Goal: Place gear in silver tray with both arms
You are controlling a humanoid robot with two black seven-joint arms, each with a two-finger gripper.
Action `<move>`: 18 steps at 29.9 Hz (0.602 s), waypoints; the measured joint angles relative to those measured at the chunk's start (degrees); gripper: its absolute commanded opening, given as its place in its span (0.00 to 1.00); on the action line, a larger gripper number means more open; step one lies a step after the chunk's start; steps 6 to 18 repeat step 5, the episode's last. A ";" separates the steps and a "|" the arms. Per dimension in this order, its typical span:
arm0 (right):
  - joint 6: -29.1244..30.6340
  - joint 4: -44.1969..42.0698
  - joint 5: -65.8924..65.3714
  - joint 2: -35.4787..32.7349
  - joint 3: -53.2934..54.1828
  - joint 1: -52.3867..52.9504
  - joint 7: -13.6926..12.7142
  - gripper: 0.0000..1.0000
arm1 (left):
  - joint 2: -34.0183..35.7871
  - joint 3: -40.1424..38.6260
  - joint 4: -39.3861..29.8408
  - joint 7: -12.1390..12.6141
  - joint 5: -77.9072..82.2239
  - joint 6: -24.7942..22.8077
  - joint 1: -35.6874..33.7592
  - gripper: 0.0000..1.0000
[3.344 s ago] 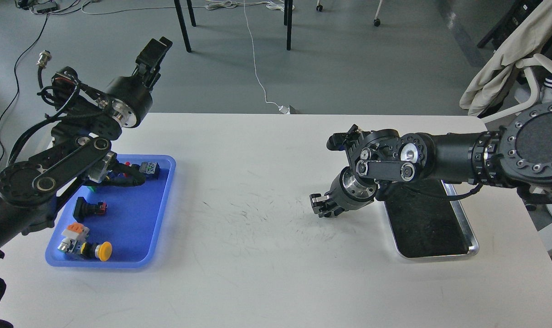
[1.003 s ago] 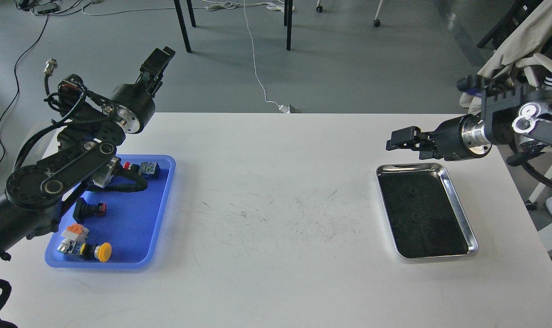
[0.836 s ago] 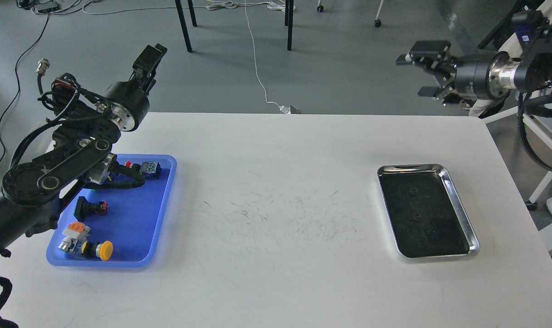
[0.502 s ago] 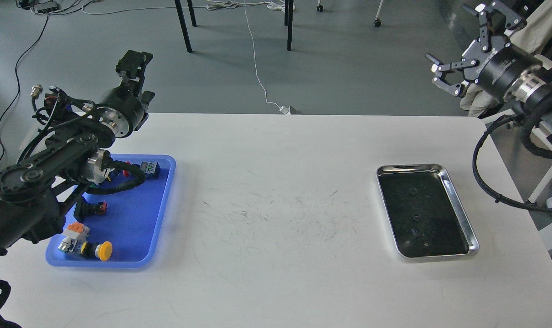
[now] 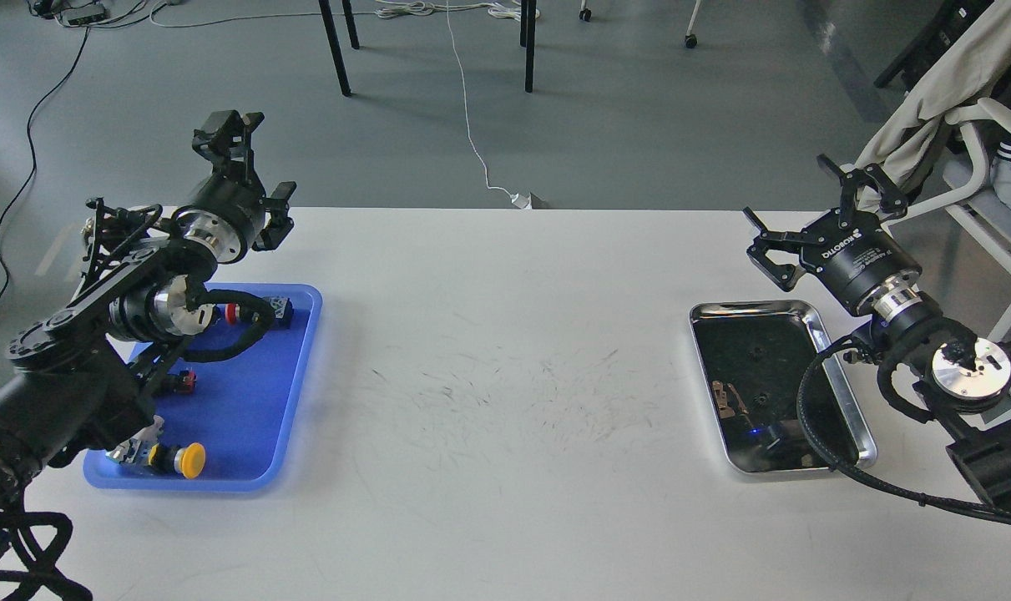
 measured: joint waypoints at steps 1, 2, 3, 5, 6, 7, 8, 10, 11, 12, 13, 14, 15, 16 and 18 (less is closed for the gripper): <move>0.00 -0.31 0.00 0.22 0.00 0.34 0.00 0.99 | -0.24 -0.75 0.00 -0.03 0.01 0.08 0.00 0.98; 0.00 -0.50 0.00 0.47 0.00 0.67 0.01 0.99 | -0.41 -1.46 0.00 -0.06 0.01 0.13 0.00 0.98; 0.00 -0.62 -0.01 0.64 -0.02 1.01 0.01 0.99 | -0.49 -2.03 0.00 -0.09 0.03 0.19 0.00 0.98; 0.00 -0.91 -0.10 1.04 -0.09 1.87 0.04 0.99 | -0.55 -2.94 0.00 -0.13 0.03 0.21 0.00 0.98; 0.00 -0.91 -0.10 1.04 -0.09 1.87 0.04 0.99 | -0.55 -2.94 0.00 -0.13 0.03 0.21 0.00 0.98; 0.00 -0.91 -0.10 1.04 -0.09 1.87 0.04 0.99 | -0.55 -2.94 0.00 -0.13 0.03 0.21 0.00 0.98; 0.00 -0.91 -0.10 1.04 -0.09 1.87 0.04 0.99 | -0.55 -2.94 0.00 -0.13 0.03 0.21 0.00 0.98; 0.00 -0.91 -0.10 1.04 -0.09 1.87 0.04 0.99 | -0.55 -2.94 0.00 -0.13 0.03 0.21 0.00 0.98; 0.00 -0.91 -0.10 1.04 -0.09 1.87 0.04 0.99 | -0.55 -2.94 0.00 -0.13 0.03 0.21 0.00 0.98; 0.00 -0.91 -0.10 1.04 -0.09 1.87 0.04 0.99 | -0.55 -2.94 0.00 -0.13 0.03 0.21 0.00 0.98; 0.00 -0.91 -0.10 1.04 -0.09 1.87 0.04 0.99 | -0.55 -2.94 0.00 -0.13 0.03 0.21 0.00 0.98; 0.00 -0.91 -0.10 1.04 -0.09 1.87 0.04 0.99 | -0.55 -2.94 0.00 -0.13 0.03 0.21 0.00 0.98; 0.00 -0.91 -0.10 1.04 -0.09 1.87 0.04 0.99 | -0.55 -2.94 0.00 -0.13 0.03 0.21 0.00 0.98; 0.00 -0.91 -0.10 1.04 -0.09 1.87 0.04 0.99 | -0.55 -2.94 0.00 -0.13 0.03 0.21 0.00 0.98; 0.00 -0.91 -0.10 1.04 -0.09 1.87 0.04 0.99 | -0.55 -2.94 0.00 -0.13 0.03 0.21 0.00 0.98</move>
